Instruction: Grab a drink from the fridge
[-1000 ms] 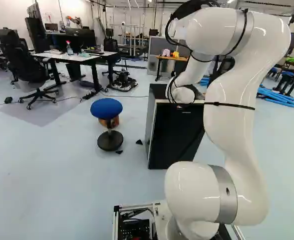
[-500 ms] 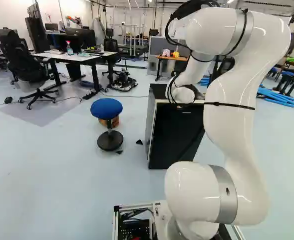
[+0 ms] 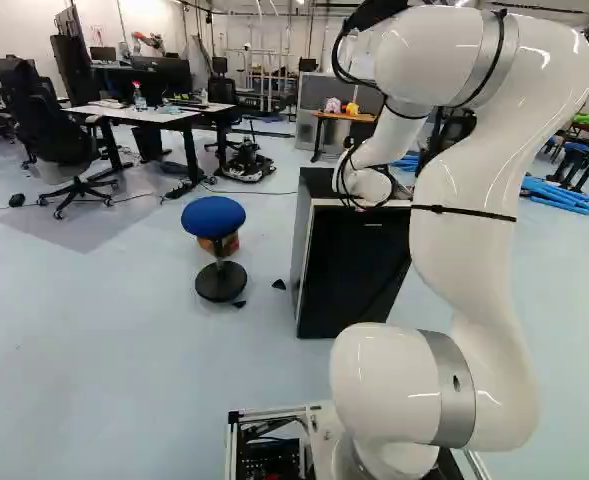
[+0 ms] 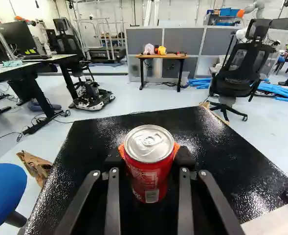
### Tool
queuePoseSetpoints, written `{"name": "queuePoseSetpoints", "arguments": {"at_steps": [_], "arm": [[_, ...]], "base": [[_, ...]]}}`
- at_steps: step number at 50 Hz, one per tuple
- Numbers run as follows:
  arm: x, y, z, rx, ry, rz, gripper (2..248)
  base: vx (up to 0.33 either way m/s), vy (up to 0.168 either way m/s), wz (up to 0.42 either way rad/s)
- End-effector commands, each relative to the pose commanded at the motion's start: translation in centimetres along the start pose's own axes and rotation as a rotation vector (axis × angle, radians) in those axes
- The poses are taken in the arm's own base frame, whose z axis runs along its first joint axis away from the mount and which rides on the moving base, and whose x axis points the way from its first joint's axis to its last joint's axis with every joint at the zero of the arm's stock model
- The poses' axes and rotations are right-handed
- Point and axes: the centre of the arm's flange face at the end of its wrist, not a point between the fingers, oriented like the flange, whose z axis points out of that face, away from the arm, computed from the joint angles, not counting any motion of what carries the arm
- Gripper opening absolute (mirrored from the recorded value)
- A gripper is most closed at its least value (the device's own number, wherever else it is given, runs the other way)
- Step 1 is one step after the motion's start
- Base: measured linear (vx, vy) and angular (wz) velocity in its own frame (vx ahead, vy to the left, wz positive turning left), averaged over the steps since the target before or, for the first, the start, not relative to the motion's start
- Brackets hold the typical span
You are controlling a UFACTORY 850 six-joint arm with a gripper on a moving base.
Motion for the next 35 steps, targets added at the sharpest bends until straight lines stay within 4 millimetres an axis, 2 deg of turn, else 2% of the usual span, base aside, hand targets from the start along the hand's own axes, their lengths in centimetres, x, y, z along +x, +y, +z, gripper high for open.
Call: {"name": "queuePoseSetpoints", "arguments": {"at_steps": [9,35], "arm": [[0.99,0.00,-0.31,0.000,0.017,0.000,100],[0.96,-0.28,-0.88,0.005,0.015,-0.001,100]], "base": [[0.000,0.000,0.000],[0.000,0.000,0.000]]}}
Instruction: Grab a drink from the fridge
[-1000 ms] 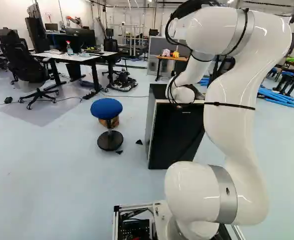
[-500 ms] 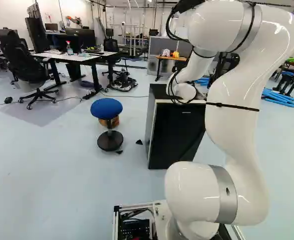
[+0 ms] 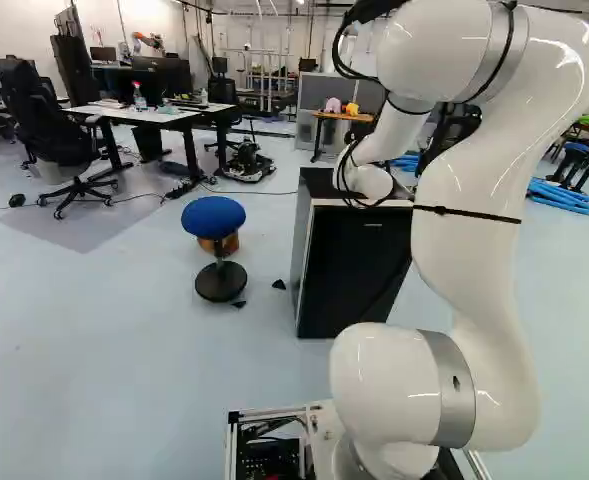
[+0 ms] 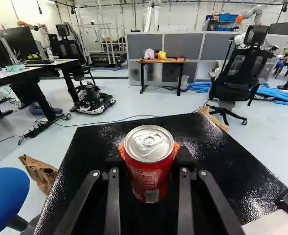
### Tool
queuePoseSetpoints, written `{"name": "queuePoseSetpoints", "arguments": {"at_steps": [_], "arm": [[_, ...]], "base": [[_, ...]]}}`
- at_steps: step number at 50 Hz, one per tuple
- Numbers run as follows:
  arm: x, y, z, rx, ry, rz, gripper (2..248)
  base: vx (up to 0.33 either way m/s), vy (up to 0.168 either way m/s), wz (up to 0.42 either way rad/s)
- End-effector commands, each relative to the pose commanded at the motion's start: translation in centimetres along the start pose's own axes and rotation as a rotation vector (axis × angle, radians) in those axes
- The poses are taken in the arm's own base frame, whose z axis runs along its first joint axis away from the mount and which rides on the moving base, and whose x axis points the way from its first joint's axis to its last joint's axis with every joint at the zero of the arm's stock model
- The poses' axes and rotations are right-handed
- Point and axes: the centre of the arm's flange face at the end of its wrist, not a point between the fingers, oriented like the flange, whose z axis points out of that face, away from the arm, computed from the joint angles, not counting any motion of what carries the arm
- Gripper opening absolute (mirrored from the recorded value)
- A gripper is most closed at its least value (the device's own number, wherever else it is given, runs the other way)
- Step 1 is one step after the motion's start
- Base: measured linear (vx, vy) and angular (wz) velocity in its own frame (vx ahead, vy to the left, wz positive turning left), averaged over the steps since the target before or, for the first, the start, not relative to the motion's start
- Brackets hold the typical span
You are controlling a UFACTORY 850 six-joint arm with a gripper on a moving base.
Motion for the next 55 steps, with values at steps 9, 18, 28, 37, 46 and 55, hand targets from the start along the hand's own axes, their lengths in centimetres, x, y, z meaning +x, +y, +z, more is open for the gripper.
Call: {"name": "queuePoseSetpoints", "arguments": {"at_steps": [9,18,28,37,46,55], "arm": [[0.0,-0.4,-0.8,0.006,-0.003,-0.001,100],[-0.1,-0.9,-1.9,0.015,-0.007,-0.004,100],[-0.2,-1.6,-3.5,0.028,-0.013,-0.007,100],[-0.5,-2.3,-5.3,0.043,-0.020,-0.010,100],[-0.8,-3.1,-7.5,0.060,-0.028,-0.015,100],[-1.3,-3.9,-10.1,0.080,-0.037,-0.020,100]], "base": [[0.000,0.000,0.000],[0.000,0.000,0.000],[0.000,0.000,0.000],[0.000,0.000,0.000],[0.000,0.000,0.000],[0.000,0.000,0.000]]}}
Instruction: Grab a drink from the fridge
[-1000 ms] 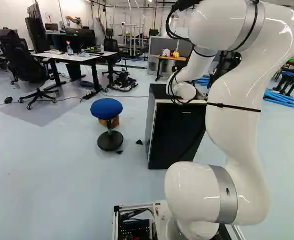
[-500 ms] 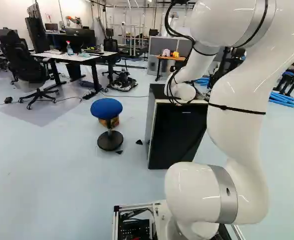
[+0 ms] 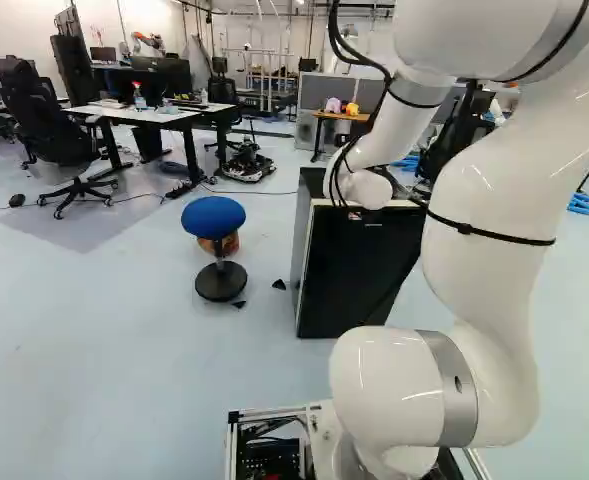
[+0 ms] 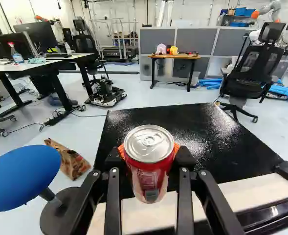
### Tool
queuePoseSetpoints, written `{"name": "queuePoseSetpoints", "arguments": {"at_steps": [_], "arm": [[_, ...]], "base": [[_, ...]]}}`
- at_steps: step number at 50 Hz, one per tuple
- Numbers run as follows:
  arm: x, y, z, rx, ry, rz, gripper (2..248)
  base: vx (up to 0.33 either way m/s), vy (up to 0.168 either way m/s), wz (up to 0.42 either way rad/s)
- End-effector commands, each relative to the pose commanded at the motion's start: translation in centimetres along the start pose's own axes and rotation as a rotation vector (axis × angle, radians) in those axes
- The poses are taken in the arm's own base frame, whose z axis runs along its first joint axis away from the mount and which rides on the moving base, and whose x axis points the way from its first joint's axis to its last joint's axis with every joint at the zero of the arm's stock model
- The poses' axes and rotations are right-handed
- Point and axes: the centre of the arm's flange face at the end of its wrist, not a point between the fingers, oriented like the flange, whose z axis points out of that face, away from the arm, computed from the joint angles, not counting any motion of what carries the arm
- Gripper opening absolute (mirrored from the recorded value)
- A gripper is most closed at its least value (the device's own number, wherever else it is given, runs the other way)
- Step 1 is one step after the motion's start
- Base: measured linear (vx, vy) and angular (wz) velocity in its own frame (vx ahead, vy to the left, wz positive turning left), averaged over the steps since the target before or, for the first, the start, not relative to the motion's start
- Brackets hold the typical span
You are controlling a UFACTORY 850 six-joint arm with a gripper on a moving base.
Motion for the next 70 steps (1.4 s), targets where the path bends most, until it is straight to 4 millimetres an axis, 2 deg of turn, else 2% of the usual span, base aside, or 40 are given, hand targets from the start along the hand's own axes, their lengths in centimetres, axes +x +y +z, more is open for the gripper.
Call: {"name": "queuePoseSetpoints", "arguments": {"at_steps": [20,39,57,70], "arm": [[-2.3,-2.3,-6.7,0.053,-0.025,-0.015,100],[-4.9,-3.6,-12.4,0.098,-0.046,-0.029,100],[-7.2,-4.2,-16.4,0.131,-0.061,-0.040,100],[-8.4,-4.4,-18.4,0.147,-0.069,-0.045,100]], "base": [[0.000,0.000,0.000],[0.000,0.000,0.000],[0.000,0.000,0.000],[0.000,0.000,0.000]]}}
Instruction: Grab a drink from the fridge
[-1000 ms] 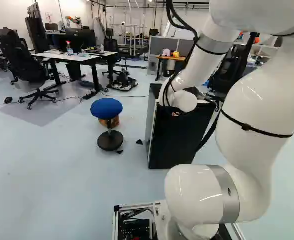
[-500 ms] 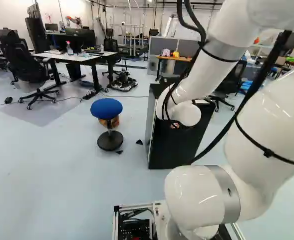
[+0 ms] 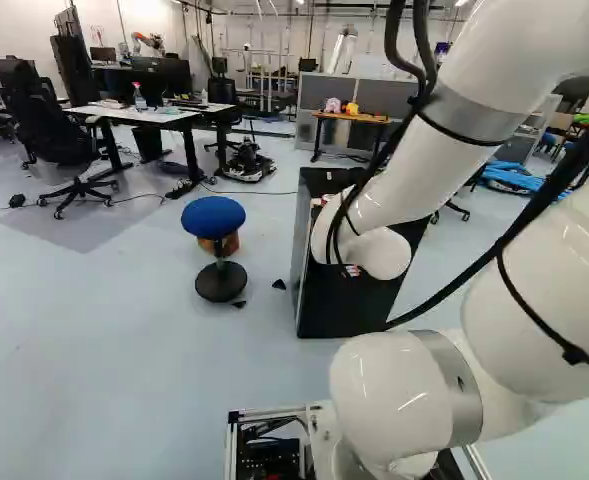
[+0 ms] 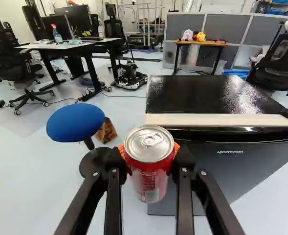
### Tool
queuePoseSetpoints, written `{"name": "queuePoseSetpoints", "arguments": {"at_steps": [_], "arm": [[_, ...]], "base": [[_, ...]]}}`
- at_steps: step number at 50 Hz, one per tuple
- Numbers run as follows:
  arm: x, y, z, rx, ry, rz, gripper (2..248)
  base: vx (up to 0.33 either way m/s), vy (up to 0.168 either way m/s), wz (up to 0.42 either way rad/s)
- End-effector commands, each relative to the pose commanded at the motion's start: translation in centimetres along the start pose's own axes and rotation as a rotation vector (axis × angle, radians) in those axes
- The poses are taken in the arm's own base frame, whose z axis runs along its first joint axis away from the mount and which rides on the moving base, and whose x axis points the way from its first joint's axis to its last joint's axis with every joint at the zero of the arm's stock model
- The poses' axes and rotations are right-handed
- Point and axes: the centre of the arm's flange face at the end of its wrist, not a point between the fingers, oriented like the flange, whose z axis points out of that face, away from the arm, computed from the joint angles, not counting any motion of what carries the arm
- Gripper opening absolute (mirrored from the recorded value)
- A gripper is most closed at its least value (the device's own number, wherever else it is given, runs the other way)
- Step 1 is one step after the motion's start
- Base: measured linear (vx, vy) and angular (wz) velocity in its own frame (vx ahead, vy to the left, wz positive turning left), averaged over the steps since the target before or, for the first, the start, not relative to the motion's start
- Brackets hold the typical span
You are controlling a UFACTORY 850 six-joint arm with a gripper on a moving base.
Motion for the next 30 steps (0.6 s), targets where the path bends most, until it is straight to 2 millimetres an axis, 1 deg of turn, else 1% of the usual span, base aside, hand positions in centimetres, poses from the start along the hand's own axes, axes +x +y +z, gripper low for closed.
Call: {"name": "queuePoseSetpoints", "arguments": {"at_steps": [15,30], "arm": [[-1.1,-0.4,-1.4,0.013,-0.006,-0.004,100],[-1.7,-0.5,-2.0,0.018,-0.009,-0.006,100]], "base": [[0.000,0.000,0.000],[0.000,0.000,0.000]]}}
